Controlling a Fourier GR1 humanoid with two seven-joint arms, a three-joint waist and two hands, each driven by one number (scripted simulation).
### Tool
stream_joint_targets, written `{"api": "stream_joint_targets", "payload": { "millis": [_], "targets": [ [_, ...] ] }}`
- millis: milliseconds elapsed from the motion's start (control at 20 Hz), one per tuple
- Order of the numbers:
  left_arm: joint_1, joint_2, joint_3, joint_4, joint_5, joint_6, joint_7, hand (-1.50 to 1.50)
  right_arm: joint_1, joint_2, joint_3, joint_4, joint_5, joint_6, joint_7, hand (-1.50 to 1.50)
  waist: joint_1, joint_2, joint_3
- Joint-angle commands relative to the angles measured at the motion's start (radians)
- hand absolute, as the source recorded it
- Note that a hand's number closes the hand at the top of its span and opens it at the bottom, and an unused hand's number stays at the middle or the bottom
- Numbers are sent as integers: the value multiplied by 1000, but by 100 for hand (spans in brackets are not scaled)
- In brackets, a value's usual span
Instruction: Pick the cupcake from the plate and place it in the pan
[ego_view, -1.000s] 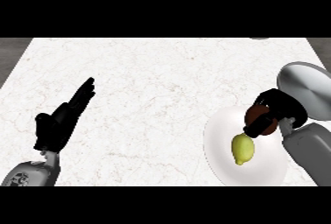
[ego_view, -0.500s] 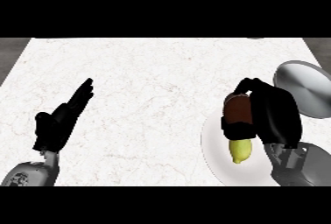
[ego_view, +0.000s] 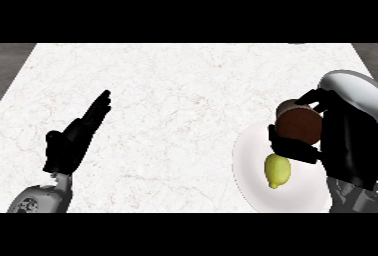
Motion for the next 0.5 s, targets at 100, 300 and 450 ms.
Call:
{"api": "stream_joint_targets", "payload": {
  "millis": [100, 300, 450],
  "targets": [
    [-25, -3, 22, 28, -4, -14, -9, 0, 99, 8, -195, 92, -100, -214, -178, 150, 3, 5, 1],
    [-37, 1, 41, 26, 10, -49, 15, 0, 49, 11, -288, 326, -170, -239, -371, 150, 14, 5, 0],
    [-14, -30, 1, 11, -31, -23, -9, 0, 31, -32, -388, 508, -242, -305, -527, 150, 23, 8, 2]
  ]
}}
